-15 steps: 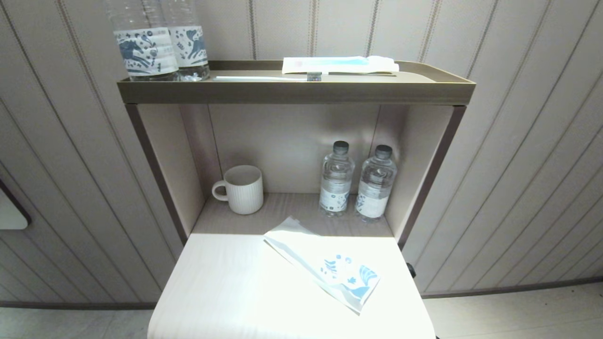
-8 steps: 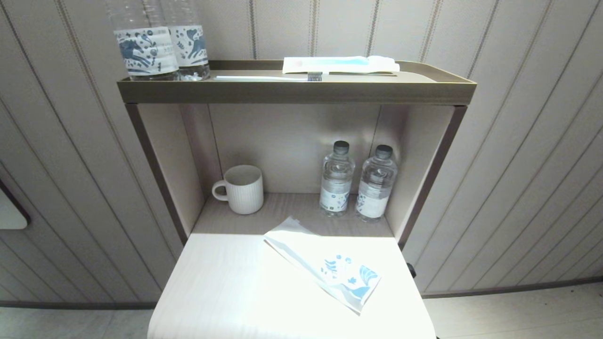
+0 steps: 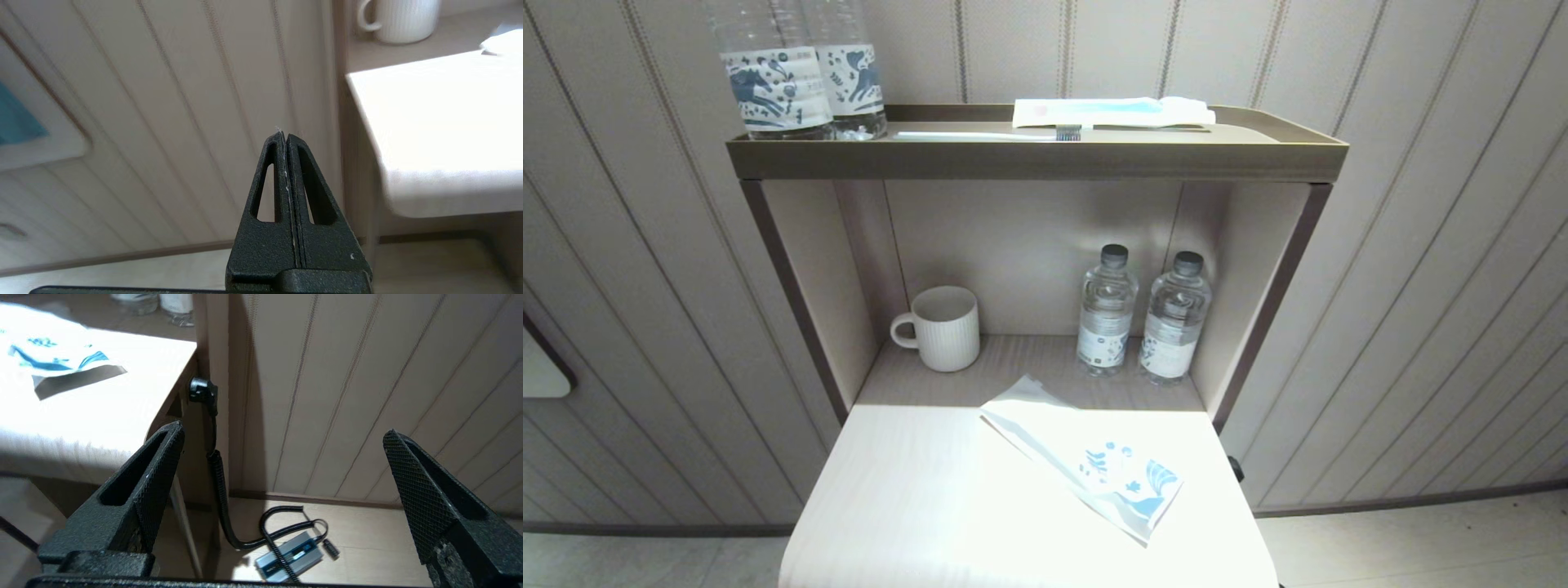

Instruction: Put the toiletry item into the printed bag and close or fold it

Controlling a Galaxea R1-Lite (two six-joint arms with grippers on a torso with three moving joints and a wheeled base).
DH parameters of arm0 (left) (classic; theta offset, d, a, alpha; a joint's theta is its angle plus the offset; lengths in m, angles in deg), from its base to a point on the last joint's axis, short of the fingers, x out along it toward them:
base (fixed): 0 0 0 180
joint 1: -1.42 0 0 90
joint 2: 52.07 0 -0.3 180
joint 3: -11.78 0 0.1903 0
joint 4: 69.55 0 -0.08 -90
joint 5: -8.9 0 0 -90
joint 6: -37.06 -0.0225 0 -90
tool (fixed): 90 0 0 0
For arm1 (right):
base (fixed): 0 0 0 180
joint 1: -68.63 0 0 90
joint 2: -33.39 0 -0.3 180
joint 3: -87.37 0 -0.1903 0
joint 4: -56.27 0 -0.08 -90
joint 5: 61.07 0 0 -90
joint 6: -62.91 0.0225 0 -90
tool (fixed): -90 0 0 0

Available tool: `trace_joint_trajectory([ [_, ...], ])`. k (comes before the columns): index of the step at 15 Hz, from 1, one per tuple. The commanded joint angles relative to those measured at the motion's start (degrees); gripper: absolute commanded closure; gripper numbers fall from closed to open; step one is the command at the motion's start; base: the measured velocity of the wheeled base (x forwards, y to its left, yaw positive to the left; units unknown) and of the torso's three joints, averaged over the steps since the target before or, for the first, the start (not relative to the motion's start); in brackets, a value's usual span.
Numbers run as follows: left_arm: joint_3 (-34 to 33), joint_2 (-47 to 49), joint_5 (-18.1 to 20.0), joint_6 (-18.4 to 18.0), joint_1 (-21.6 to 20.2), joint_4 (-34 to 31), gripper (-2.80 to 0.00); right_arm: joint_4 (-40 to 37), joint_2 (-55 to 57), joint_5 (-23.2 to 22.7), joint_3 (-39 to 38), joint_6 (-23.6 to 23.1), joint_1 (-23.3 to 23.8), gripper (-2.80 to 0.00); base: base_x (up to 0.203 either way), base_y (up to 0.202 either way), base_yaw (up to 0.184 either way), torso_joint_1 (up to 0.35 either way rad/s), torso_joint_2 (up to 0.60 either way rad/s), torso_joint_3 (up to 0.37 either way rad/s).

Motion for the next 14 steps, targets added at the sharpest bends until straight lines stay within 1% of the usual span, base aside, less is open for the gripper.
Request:
trace_joint_trajectory([
  [1,0.0,-0.01,0.71,3.83,-0.02,-0.59,0.0,0.14,0.27,1.59,0.0,3.11,0.06,-2.8,0.0,0.0,0.0,0.0,0.0,0.0],
  [2,0.17,-0.06,1.0,7.88,0.02,-3.74,0.0,0.18,0.36,2.31,0.0,3.54,0.14,-2.8,0.0,0.0,0.0,0.0,0.0,0.0],
  [3,0.18,-0.09,0.33,10.61,0.05,-4.52,0.0,0.18,0.37,2.26,0.0,3.55,0.09,-2.8,0.0,0.0,0.0,0.0,0.0,0.0],
  [4,0.03,-0.11,-0.53,12.6,0.06,-2.57,0.0,0.18,0.37,2.26,0.0,3.55,0.09,-2.8,0.0,0.0,0.0,0.0,0.0,0.0],
  [9,0.0,-0.02,-0.89,12.7,0.06,-2.91,0.0,0.18,0.37,2.35,0.0,3.81,0.09,-2.8,0.0,0.0,0.0,0.0,0.0,0.0],
  [14,0.0,-0.11,-0.81,14.37,0.06,-2.47,0.0,0.18,0.41,2.35,0.0,3.99,0.09,-2.8,0.0,0.0,0.0,0.0,0.0,0.0],
])
